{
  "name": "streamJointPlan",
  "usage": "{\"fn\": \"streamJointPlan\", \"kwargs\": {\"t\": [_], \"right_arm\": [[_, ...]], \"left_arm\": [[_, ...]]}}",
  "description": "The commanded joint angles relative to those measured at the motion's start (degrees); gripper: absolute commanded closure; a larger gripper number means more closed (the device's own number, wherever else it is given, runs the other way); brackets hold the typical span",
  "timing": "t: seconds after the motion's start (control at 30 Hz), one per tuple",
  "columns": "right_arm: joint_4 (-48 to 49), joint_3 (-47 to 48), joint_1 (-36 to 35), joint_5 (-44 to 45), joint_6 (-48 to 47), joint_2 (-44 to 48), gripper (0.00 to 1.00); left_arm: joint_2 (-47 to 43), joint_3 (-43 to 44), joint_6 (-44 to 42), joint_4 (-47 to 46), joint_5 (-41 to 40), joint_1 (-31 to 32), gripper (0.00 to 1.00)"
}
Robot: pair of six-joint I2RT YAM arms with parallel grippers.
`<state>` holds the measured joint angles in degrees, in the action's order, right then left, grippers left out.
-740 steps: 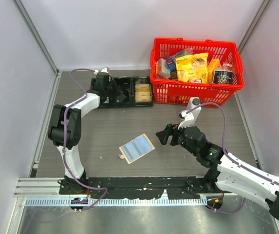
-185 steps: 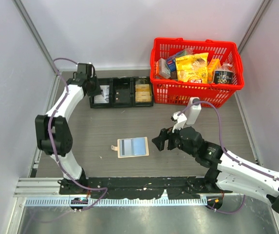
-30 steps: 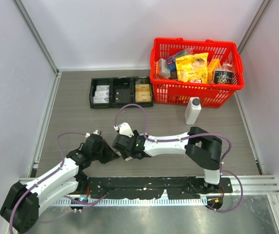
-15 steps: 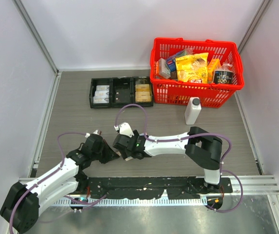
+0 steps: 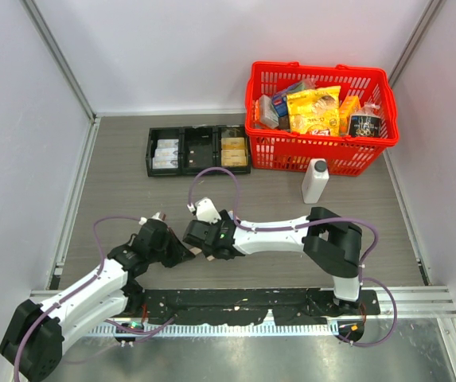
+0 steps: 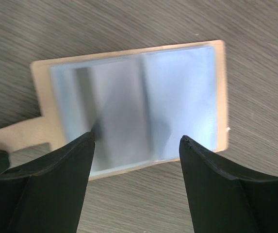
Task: Take the credit cards out of the card holder
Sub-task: Remove the credit card from the card holder.
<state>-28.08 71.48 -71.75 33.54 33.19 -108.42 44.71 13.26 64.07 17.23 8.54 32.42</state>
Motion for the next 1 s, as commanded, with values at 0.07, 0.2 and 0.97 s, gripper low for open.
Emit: {"fn": "streamJointPlan", "kwargs": {"t": [0.07, 0.2, 0.97], "right_arm": [[-5.3, 2.5, 0.4, 8.0, 0.7, 2.3, 0.25], [-6.9, 3.3, 0.4, 10.1, 0.3, 2.3, 0.25], [8.2, 0.7, 0.1, -8.1, -4.2, 0.1, 0.24]], "left_arm": [[-0.5, 1.3, -1.5, 2.1, -0.5, 0.2, 1.0], [-0.6, 1.4, -1.7, 2.6, -0.5, 0.2, 1.0], [-1.8, 1.4, -1.5, 2.8, 0.0, 0.1, 1.0]]}}
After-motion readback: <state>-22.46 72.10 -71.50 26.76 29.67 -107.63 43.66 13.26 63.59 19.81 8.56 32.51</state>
